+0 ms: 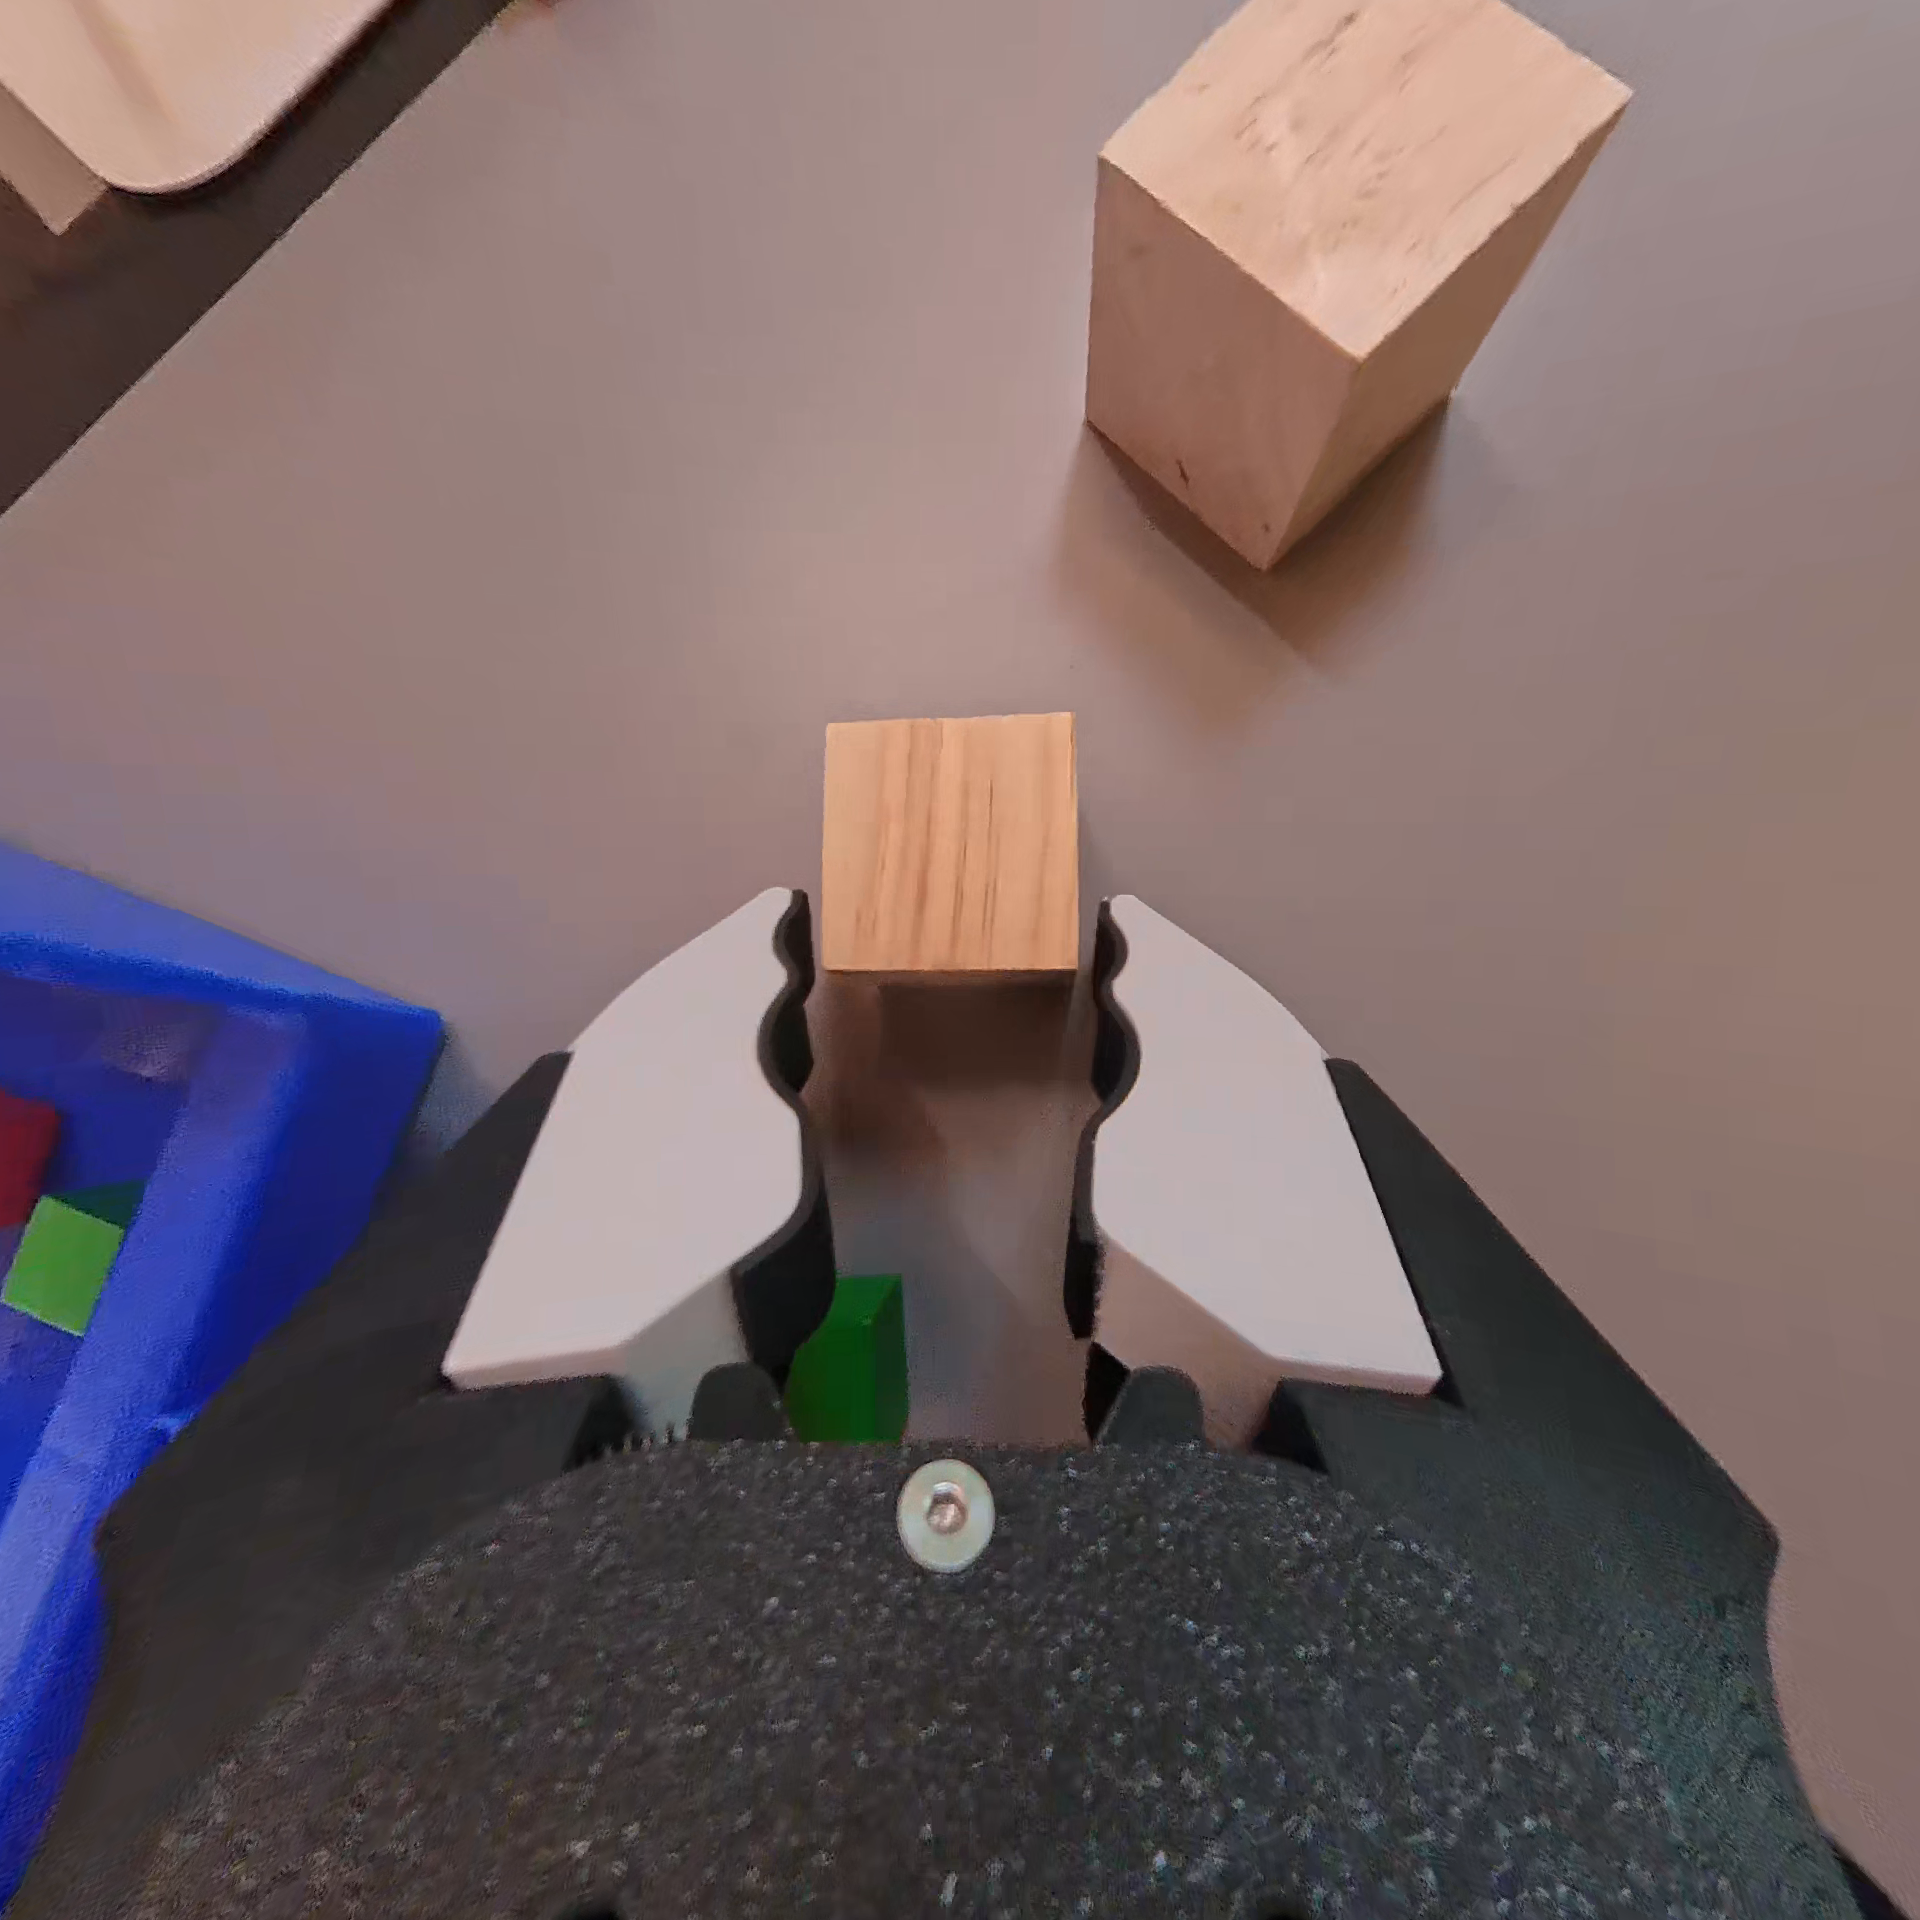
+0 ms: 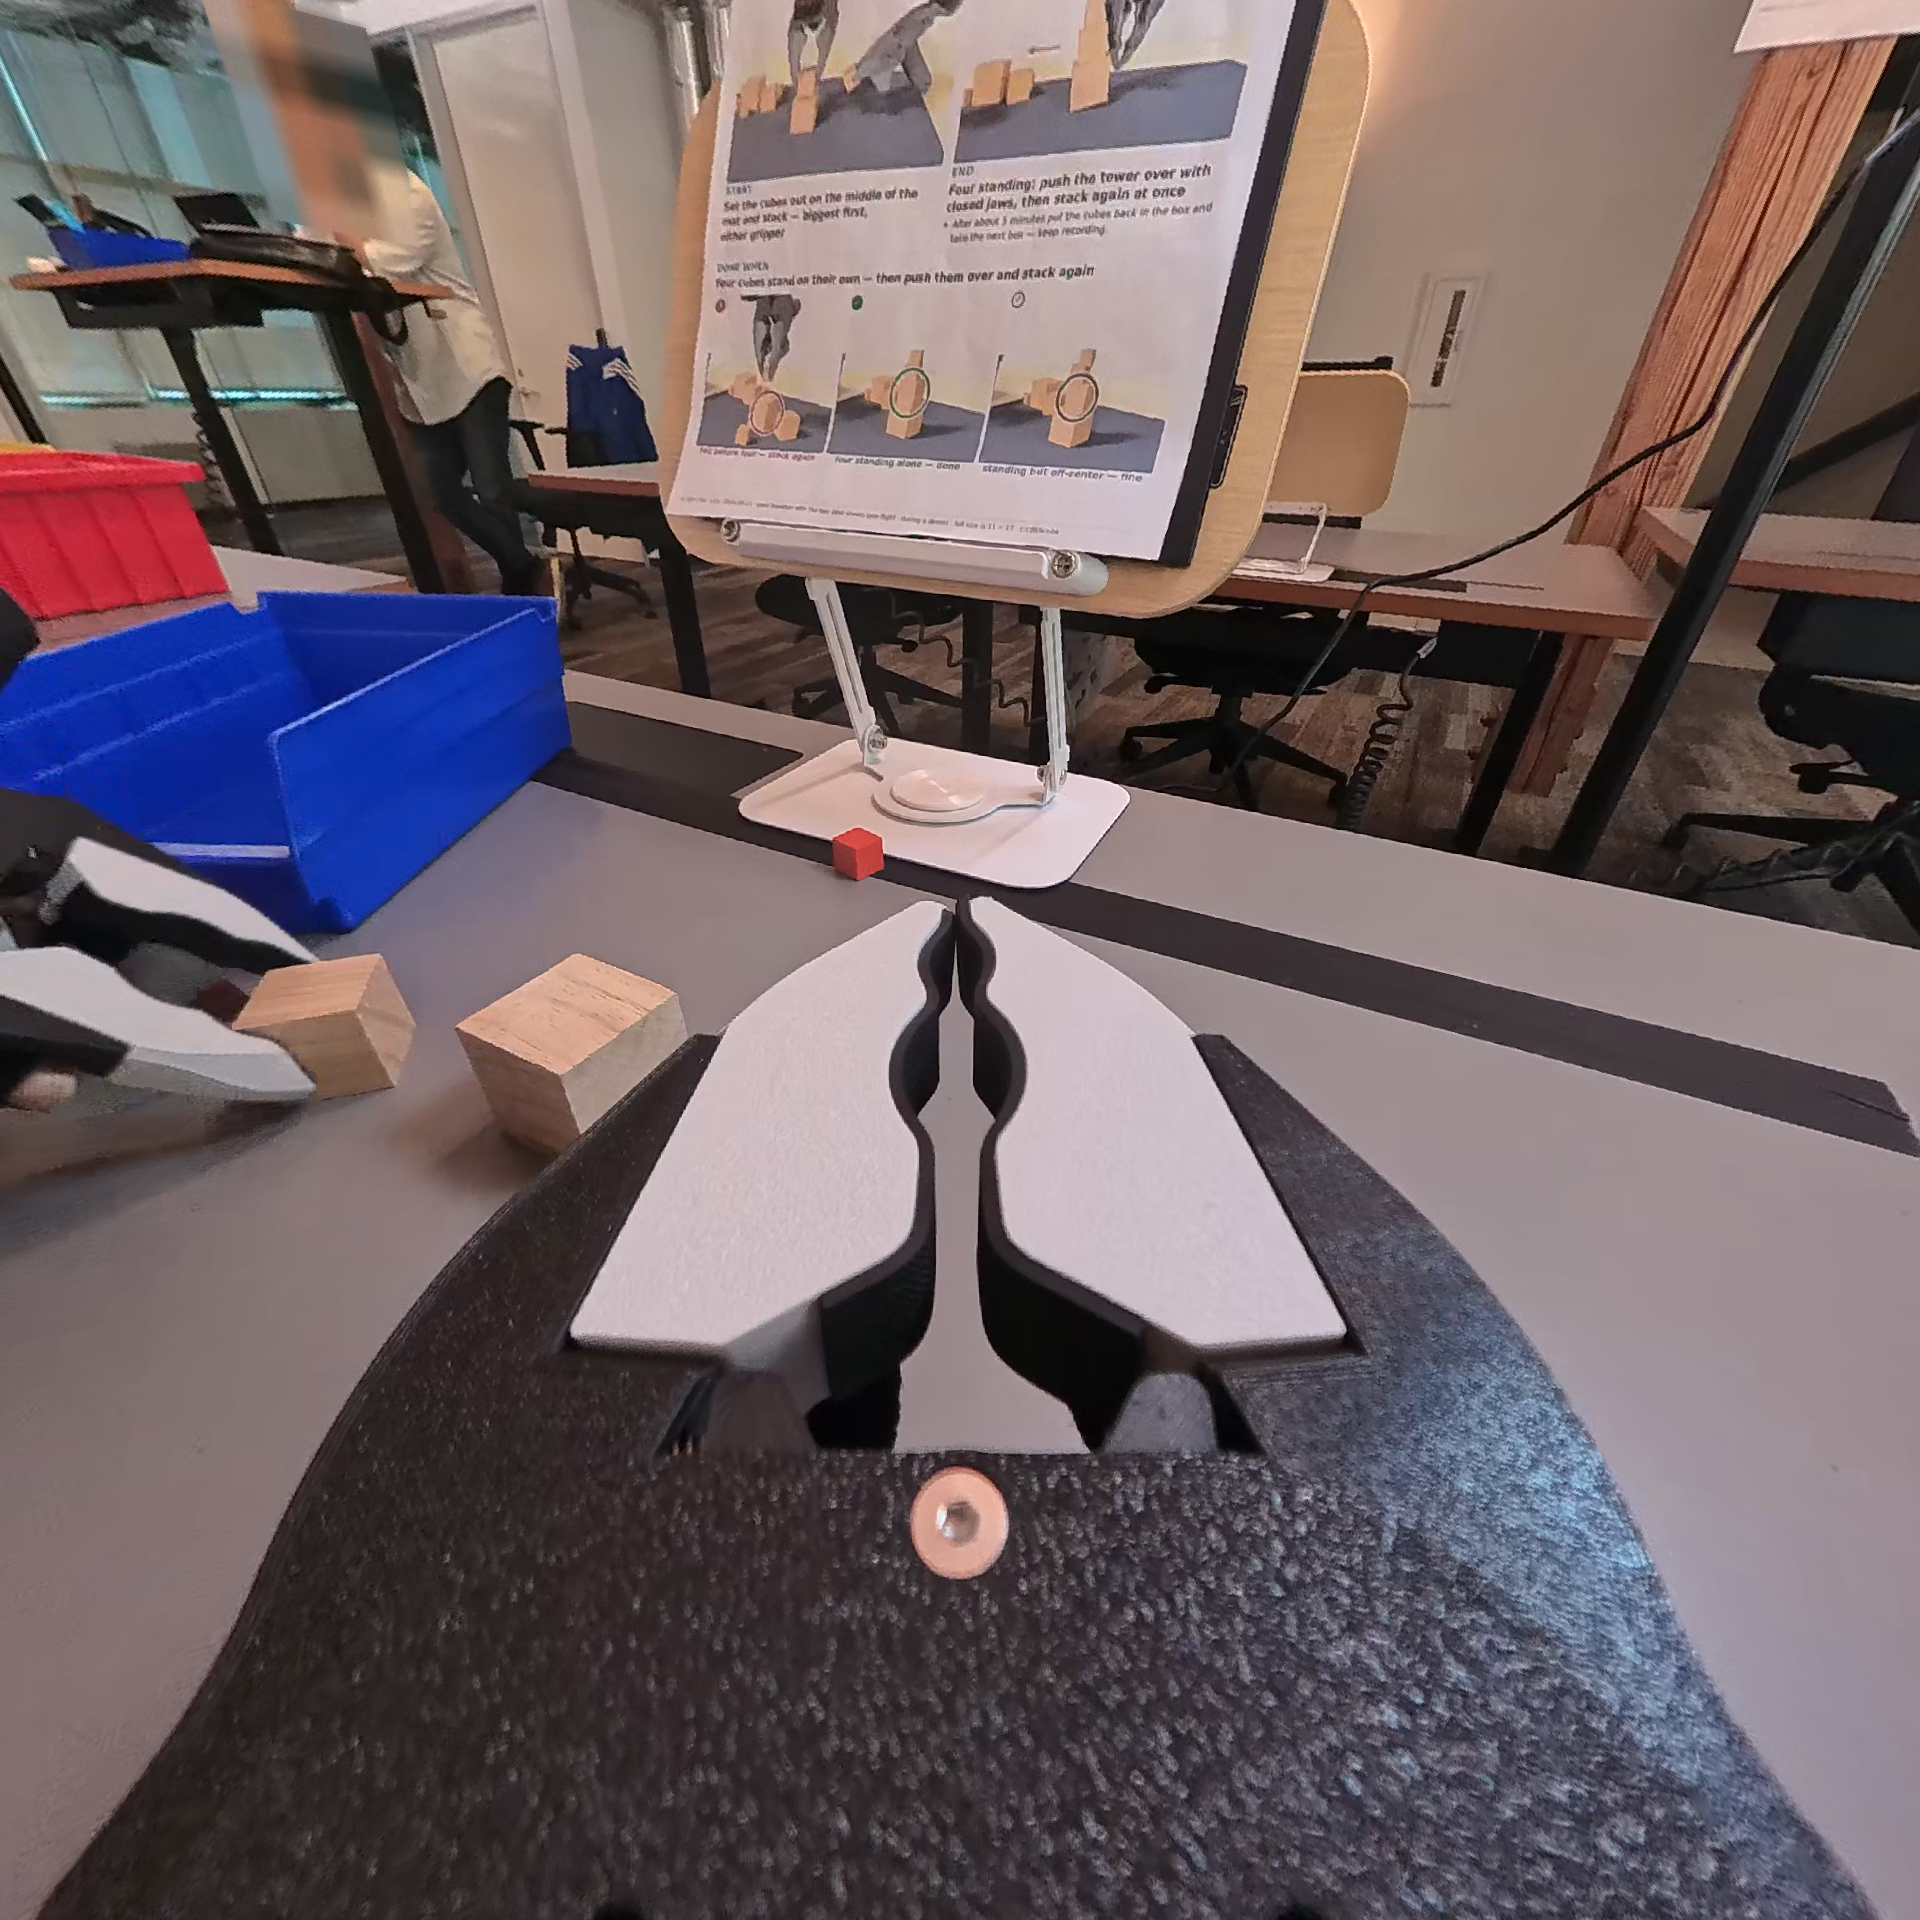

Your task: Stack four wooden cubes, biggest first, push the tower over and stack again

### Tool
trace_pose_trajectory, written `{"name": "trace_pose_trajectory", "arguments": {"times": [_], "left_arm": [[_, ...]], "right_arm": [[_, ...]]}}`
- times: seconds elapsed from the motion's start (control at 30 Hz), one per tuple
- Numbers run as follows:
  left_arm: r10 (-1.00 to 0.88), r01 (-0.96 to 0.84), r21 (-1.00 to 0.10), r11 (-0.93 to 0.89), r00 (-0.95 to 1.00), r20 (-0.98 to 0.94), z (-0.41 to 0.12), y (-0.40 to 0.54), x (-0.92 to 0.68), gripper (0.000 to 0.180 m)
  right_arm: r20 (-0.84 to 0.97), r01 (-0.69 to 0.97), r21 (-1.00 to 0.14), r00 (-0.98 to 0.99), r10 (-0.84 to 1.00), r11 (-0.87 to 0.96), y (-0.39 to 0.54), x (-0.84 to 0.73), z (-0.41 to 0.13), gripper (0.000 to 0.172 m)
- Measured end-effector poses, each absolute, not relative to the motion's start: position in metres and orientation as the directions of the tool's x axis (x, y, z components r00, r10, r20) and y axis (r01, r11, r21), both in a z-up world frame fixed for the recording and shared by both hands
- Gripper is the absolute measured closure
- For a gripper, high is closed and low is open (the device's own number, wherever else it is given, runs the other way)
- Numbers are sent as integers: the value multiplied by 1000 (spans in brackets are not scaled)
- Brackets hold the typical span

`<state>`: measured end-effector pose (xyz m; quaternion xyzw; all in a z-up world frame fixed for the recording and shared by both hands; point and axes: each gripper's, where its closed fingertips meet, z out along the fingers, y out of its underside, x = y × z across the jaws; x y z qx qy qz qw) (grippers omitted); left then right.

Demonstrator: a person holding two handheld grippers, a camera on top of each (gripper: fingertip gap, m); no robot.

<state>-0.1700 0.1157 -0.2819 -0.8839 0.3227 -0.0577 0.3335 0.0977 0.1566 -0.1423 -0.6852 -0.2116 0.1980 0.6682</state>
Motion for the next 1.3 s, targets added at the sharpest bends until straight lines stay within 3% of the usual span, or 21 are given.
{"name": "trace_pose_trajectory", "arguments": {"times": [0.13, 0.27, 0.43, 0.7, 1.3], "left_arm": [[-614, -536, -654, -534, 778, -136, -281, 119, -166, 135], [-705, -505, -767, -396, 703, -99, -244, 122, -141, 135], [-885, -481, -853, -203, 462, -50, -201, 118, -100, 135], [-980, -547, -835, -55, 190, -60, -192, 134, -66, 135], [-985, -646, -759, -79, 168, -41, -231, 156, -61, 135]], "right_arm": [[16, 26, -1000, 830, 557, -11, 155, 97, -140, 172], [10, 20, -1000, 829, 560, -12, 155, 97, -139, 171], [12, 23, -1000, 824, 567, -12, 154, 94, -140, 171], [17, 26, -1000, 821, 571, -7, 152, 93, -138, 171], [20, 50, -998, 805, 593, -34, 153, 82, -149, 171]]}}
